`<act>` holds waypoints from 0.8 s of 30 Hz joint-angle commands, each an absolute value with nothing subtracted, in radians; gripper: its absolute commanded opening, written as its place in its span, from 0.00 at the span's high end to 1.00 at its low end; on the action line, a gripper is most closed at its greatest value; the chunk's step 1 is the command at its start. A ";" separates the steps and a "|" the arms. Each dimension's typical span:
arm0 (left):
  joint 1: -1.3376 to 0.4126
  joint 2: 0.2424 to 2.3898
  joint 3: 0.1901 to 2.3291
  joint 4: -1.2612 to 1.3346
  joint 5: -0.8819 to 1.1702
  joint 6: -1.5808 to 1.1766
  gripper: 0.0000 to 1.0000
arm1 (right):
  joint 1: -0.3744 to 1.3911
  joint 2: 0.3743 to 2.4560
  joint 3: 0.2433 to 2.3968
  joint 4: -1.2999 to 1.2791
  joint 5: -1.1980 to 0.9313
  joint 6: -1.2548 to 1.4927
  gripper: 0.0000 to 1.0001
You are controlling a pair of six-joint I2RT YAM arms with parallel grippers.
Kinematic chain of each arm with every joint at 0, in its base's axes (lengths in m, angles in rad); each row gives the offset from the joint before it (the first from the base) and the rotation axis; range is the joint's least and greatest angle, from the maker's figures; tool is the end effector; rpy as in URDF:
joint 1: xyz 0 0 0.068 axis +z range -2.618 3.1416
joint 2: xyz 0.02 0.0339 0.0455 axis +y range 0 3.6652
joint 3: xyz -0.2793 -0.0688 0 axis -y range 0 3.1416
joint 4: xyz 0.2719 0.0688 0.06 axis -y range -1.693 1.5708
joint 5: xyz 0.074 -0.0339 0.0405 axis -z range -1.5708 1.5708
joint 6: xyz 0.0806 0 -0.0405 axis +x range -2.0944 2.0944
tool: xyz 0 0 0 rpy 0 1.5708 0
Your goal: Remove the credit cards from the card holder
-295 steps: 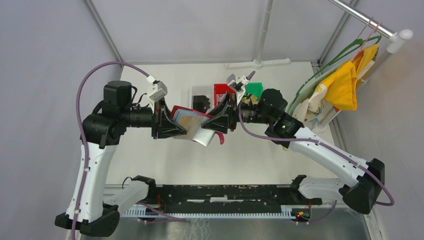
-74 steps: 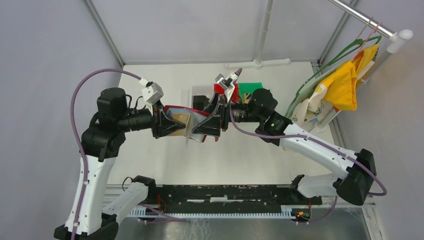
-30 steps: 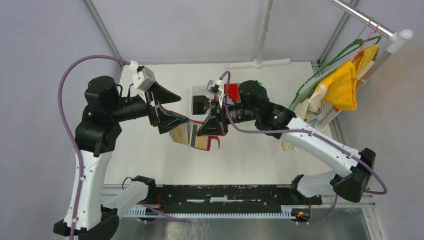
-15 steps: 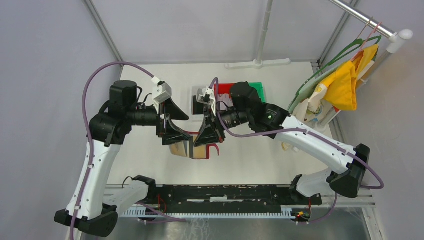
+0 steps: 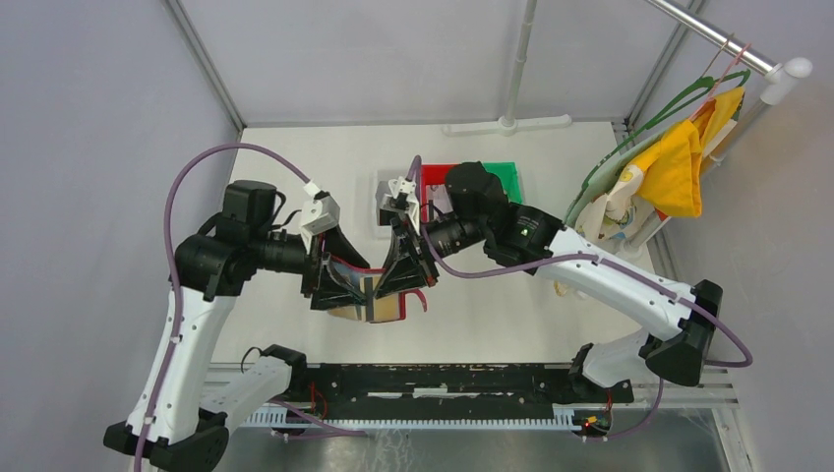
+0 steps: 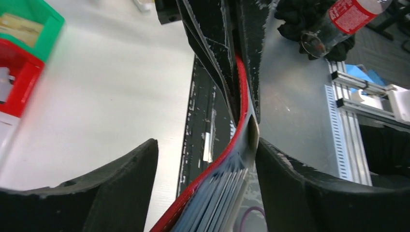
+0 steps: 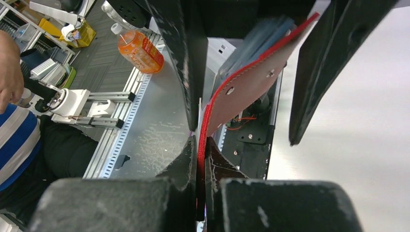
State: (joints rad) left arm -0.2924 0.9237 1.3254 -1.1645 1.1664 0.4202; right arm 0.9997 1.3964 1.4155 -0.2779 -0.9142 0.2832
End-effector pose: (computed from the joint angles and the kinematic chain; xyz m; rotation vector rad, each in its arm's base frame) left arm 0.1269 -0.1156 0.4248 1.2133 1.6598 -1.2488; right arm 0.1416 0.3385 0.4222 -1.3801 1.5730 1.6726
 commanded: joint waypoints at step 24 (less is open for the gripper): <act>-0.323 0.970 1.413 -1.139 1.159 0.438 0.98 | 0.968 1.379 1.470 -0.050 -0.722 0.399 0.19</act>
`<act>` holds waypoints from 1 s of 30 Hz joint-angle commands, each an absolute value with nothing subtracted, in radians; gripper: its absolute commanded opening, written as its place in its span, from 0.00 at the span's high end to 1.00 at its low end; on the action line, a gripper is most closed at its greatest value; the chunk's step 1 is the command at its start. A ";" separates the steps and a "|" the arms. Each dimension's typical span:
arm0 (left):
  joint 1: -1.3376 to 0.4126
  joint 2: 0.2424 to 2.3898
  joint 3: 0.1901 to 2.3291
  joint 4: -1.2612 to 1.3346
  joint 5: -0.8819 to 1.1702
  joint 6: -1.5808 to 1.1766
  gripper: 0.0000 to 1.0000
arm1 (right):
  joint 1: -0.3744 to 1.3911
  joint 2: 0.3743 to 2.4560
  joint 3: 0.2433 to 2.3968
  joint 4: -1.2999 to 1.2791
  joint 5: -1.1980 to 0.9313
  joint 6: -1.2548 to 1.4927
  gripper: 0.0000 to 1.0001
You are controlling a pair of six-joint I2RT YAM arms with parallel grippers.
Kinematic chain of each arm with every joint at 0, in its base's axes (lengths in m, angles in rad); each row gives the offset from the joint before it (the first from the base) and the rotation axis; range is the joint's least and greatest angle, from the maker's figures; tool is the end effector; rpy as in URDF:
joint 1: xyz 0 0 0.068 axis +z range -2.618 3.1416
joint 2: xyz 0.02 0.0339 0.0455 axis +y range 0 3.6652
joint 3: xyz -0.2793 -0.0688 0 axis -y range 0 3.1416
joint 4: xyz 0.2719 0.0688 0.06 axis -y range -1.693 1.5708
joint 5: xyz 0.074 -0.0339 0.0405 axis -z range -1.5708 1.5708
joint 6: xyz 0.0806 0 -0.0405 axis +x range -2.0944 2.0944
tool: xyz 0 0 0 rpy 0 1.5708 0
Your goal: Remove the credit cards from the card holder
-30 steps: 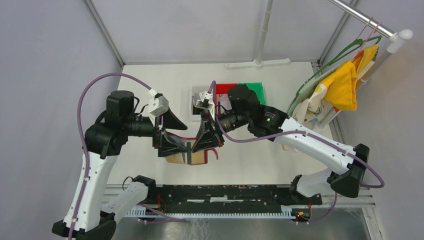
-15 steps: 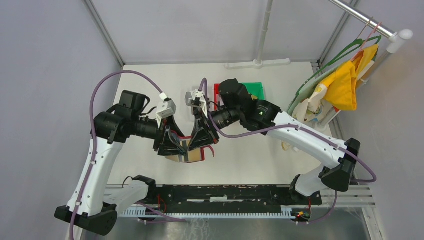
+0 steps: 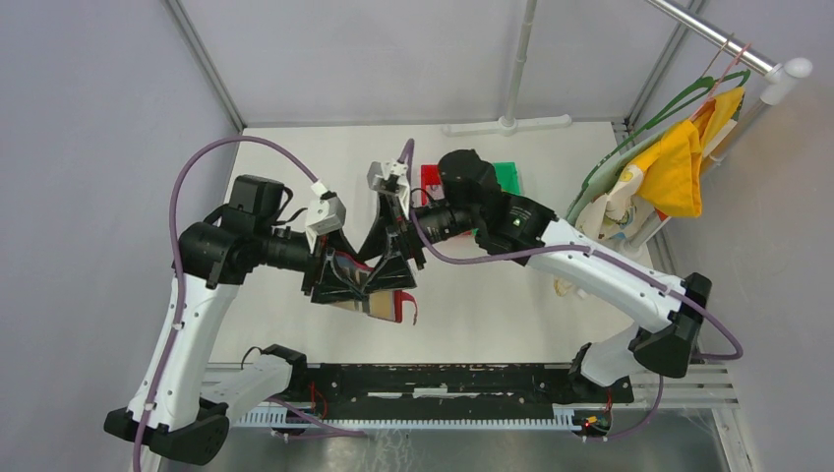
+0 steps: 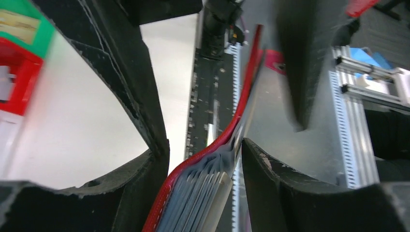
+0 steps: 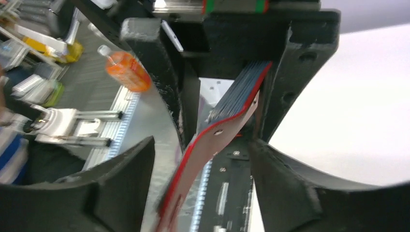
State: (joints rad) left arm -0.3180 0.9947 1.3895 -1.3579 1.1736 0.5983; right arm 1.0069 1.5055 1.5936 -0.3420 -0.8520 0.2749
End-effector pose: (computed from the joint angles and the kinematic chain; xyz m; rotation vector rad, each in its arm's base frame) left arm 0.1248 -0.1193 0.4213 1.3139 1.6800 -1.2832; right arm 0.1574 0.3623 0.4440 -1.3438 1.5838 1.6194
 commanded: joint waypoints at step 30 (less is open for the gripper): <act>-0.322 0.888 1.367 -0.350 0.751 -0.370 0.98 | 0.934 1.068 0.904 0.734 -0.221 0.549 0.03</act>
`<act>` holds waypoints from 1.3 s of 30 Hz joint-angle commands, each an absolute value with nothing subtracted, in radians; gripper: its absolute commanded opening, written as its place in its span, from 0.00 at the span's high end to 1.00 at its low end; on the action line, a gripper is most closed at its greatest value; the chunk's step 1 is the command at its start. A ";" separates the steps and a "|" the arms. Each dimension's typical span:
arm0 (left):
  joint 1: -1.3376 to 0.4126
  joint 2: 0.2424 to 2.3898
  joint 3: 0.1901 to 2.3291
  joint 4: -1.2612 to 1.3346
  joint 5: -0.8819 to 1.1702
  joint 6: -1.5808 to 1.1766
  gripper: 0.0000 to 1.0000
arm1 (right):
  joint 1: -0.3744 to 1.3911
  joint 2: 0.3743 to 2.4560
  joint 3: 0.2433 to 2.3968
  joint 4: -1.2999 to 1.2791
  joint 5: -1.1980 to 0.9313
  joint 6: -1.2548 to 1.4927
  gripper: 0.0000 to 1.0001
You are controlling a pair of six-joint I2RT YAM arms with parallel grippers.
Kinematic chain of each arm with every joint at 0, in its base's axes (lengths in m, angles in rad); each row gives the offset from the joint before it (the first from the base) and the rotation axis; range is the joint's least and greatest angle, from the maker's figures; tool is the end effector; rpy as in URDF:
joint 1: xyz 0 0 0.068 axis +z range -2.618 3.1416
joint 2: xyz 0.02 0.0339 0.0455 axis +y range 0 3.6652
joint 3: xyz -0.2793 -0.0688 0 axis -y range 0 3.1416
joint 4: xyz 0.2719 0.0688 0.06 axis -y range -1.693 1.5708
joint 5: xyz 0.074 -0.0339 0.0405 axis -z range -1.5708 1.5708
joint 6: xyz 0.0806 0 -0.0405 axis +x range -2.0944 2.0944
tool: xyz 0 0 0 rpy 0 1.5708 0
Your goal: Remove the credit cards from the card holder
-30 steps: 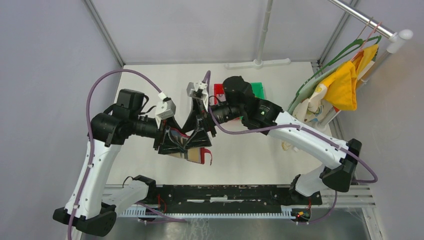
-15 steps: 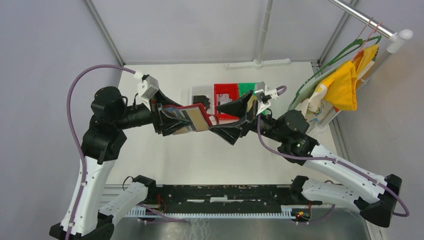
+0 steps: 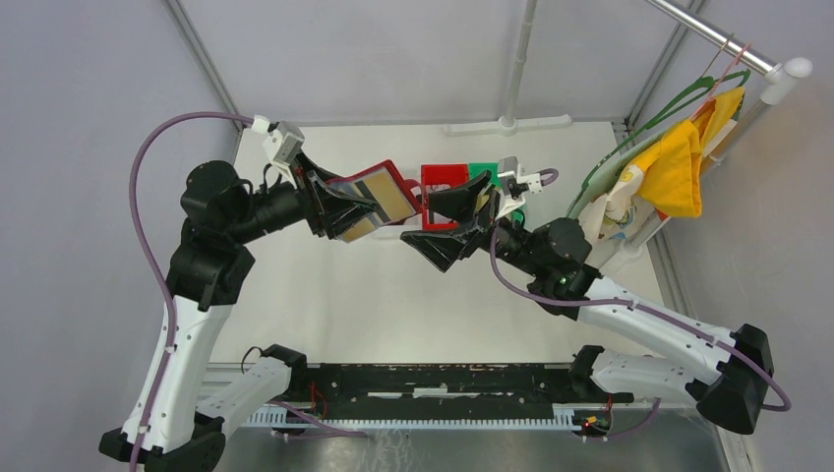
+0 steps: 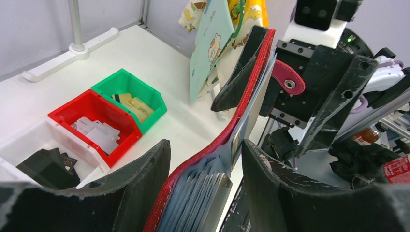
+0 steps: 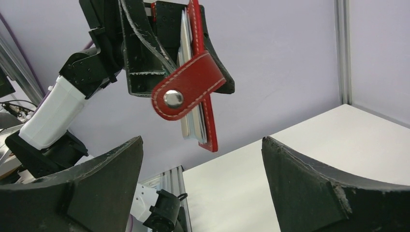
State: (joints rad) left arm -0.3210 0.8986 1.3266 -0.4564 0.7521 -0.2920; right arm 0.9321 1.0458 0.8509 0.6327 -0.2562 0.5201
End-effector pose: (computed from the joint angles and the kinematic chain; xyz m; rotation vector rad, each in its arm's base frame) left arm 0.1737 -0.1158 0.4957 0.6318 1.5774 -1.0624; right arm 0.1601 0.2498 0.4258 -0.5011 1.1662 1.4185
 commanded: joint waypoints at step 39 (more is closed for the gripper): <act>-0.323 0.999 1.564 -1.132 0.990 0.525 0.00 | 0.871 1.246 1.344 -0.201 -0.709 0.263 1.00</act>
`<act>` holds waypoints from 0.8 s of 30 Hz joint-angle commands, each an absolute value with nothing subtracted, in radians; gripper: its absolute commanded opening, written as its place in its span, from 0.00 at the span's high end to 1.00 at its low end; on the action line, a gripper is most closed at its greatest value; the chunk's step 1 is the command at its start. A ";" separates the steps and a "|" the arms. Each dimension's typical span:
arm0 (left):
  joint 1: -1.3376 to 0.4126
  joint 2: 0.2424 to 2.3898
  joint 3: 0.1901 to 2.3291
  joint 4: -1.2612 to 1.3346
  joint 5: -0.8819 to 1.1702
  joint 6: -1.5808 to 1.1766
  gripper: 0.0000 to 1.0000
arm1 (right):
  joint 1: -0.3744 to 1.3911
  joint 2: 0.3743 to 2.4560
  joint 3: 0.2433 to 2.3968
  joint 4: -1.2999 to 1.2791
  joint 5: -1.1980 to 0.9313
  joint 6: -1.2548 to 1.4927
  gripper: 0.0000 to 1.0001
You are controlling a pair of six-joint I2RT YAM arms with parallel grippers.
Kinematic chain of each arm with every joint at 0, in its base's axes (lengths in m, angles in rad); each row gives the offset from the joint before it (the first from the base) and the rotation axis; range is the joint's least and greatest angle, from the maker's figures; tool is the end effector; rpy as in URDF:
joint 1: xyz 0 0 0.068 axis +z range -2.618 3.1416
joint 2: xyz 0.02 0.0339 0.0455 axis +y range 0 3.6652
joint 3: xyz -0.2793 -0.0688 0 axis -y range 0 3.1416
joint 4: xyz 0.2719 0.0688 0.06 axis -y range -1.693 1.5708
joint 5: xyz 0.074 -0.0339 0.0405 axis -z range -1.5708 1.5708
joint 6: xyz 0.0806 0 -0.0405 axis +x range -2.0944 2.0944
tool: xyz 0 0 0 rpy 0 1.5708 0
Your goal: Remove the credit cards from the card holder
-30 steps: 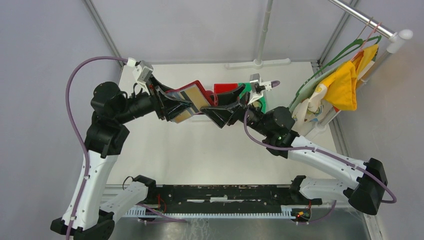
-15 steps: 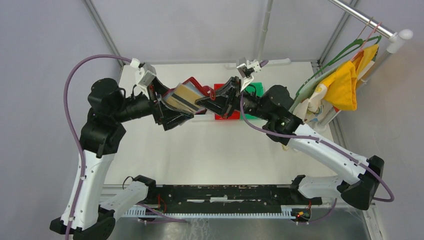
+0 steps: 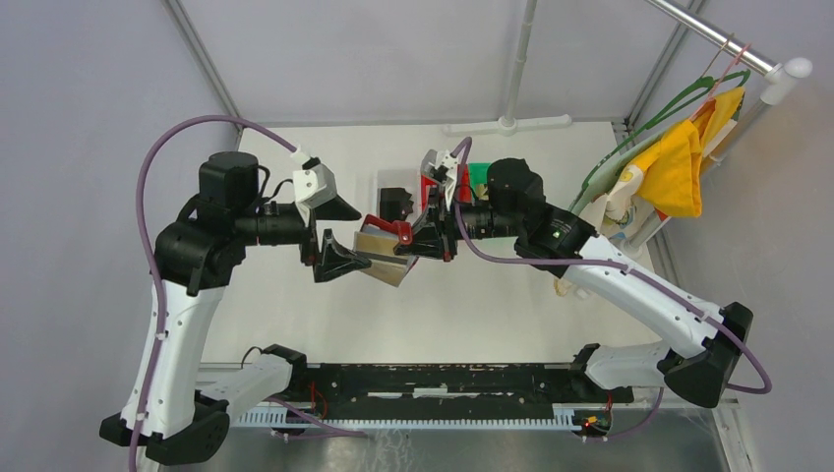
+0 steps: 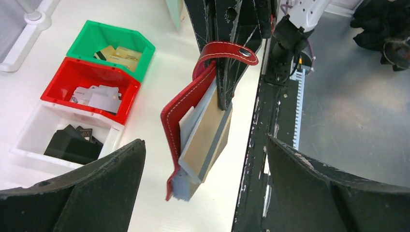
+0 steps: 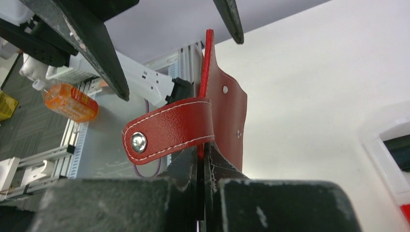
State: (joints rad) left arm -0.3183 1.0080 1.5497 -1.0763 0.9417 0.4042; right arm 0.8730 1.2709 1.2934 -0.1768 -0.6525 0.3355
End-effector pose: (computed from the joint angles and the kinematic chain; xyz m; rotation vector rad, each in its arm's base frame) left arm 0.1482 -0.1174 0.4795 1.1920 1.5888 -0.9234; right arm 0.1838 0.2953 0.4252 -1.0064 1.6385 1.4129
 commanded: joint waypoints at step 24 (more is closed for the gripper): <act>-0.323 1.004 1.517 -1.184 0.987 0.549 0.00 | 0.873 1.293 1.408 -0.273 -0.747 0.253 1.00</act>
State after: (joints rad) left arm -0.3183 1.0168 1.5093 -1.1748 0.9890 0.4923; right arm 0.8730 1.3083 1.3552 -0.3534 -0.7330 0.2527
